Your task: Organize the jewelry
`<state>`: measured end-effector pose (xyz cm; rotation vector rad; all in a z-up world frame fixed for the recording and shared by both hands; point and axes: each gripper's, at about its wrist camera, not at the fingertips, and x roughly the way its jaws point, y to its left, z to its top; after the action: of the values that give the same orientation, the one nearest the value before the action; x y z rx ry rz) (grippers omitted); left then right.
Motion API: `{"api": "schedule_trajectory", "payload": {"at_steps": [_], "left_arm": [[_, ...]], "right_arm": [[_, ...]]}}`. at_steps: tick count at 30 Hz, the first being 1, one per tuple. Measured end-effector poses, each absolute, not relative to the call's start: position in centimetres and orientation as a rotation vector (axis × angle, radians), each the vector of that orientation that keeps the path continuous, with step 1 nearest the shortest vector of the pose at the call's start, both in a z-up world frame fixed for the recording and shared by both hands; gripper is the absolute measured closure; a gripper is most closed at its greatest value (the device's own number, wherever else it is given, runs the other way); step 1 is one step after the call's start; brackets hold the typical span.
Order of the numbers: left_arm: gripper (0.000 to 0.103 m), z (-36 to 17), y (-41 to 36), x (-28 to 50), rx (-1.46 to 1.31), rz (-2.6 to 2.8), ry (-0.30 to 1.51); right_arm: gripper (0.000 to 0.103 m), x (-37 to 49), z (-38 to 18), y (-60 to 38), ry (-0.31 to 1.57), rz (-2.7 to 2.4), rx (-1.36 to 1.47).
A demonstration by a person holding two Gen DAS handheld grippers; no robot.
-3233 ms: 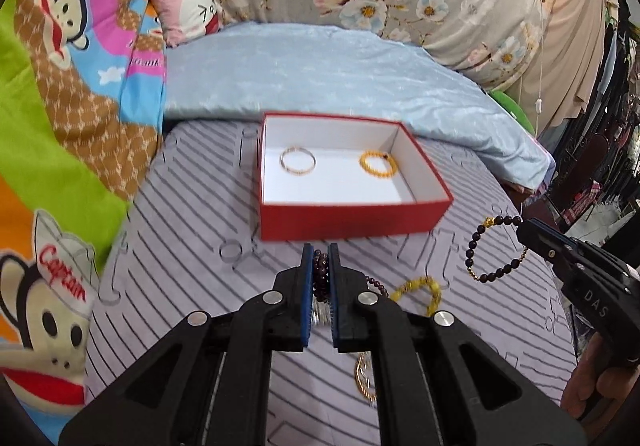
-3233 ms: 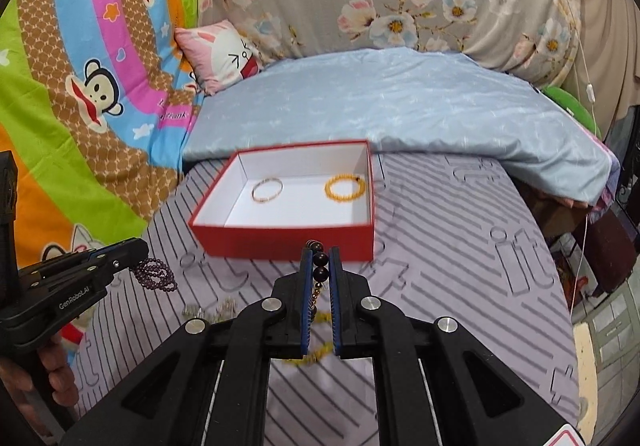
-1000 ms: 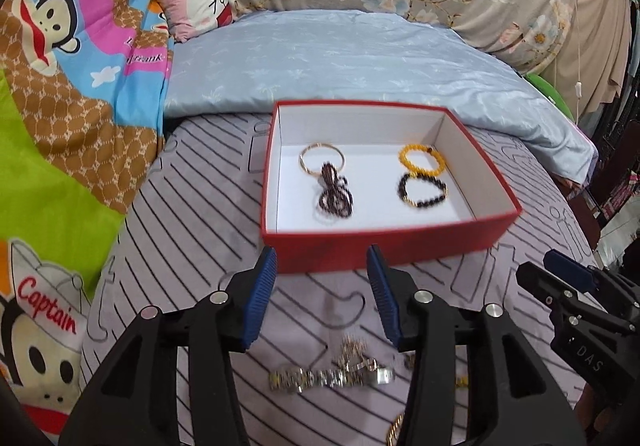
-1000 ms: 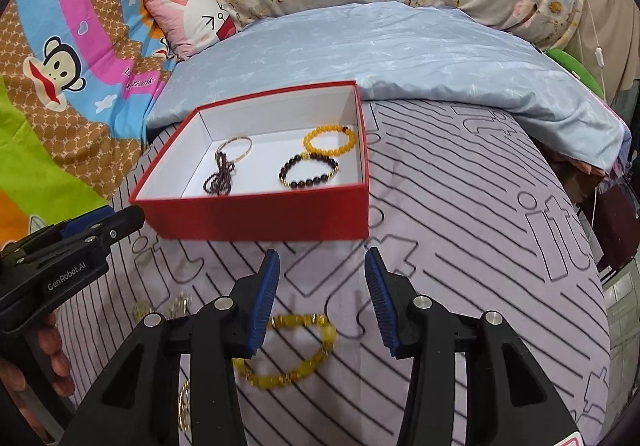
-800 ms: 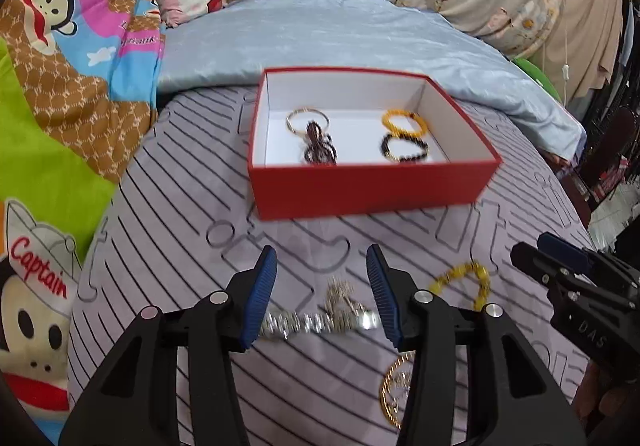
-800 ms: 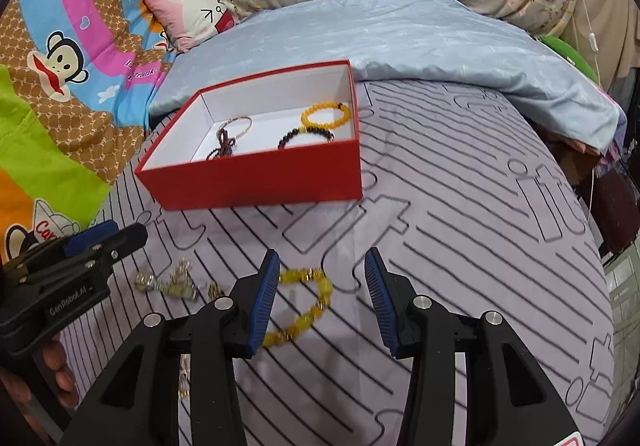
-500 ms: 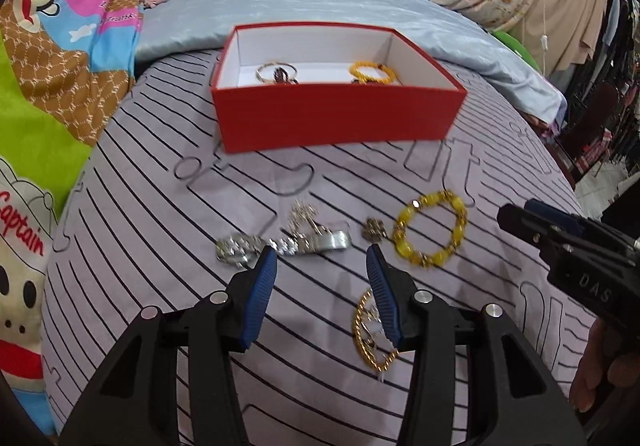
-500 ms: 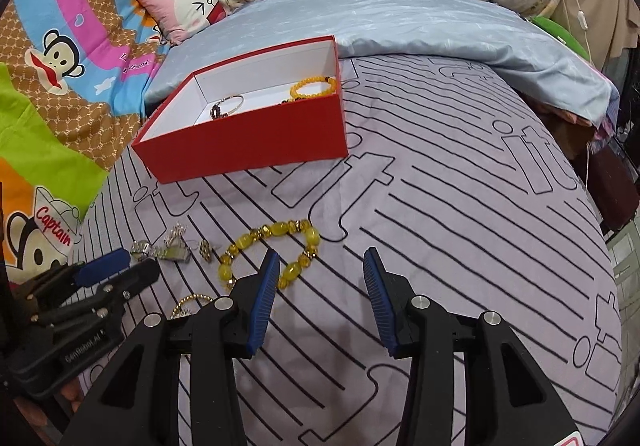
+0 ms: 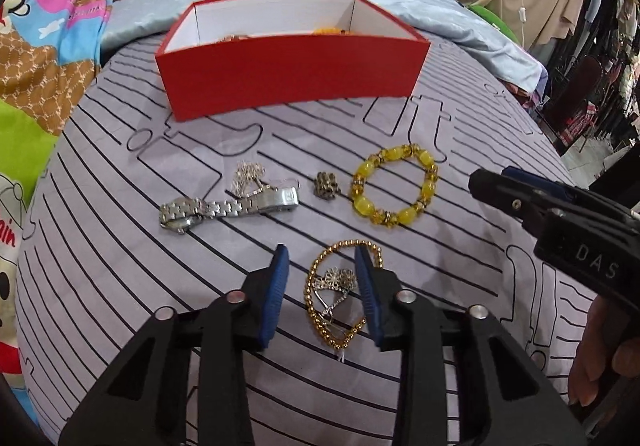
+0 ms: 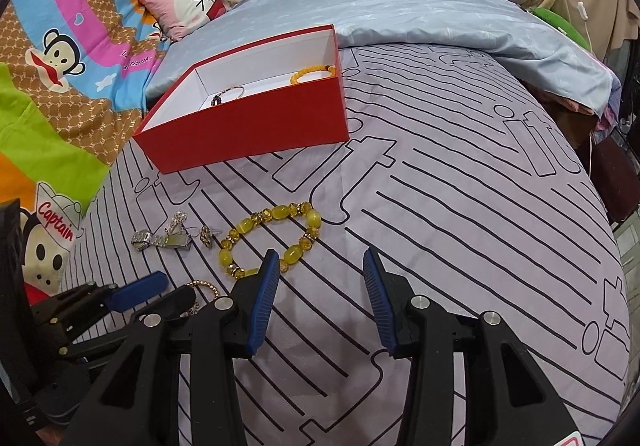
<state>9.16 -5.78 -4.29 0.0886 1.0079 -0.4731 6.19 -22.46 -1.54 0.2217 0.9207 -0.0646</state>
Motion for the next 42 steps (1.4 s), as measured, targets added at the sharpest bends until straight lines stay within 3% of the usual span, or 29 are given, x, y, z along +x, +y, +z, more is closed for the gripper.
{"api": "schedule_trajectory", "payload": {"at_steps": [5, 10, 11, 42], "left_arm": [[0.083, -4.7, -5.4, 9.1, 0.064, -0.486, 1.024], [0.088, -4.8, -5.5, 8.9, 0.059, -0.501, 1.016], [0.100, -4.8, -5.4, 9.0, 0.054, -0.505, 1.017], [0.101, -1.7, -3.3, 8.1, -0.072, -0.587, 1.005]], "right_arm": [[0.061, 6.3, -1.8, -22.5, 0.928, -0.059, 0.226], [0.061, 6.7, -2.2, -22.3, 0.938, -0.054, 0.230], [0.061, 6.8, -2.2, -22.3, 0.939, -0.052, 0.230], [0.063, 7.2, -2.5, -22.4, 0.941, -0.052, 0.235]]}}
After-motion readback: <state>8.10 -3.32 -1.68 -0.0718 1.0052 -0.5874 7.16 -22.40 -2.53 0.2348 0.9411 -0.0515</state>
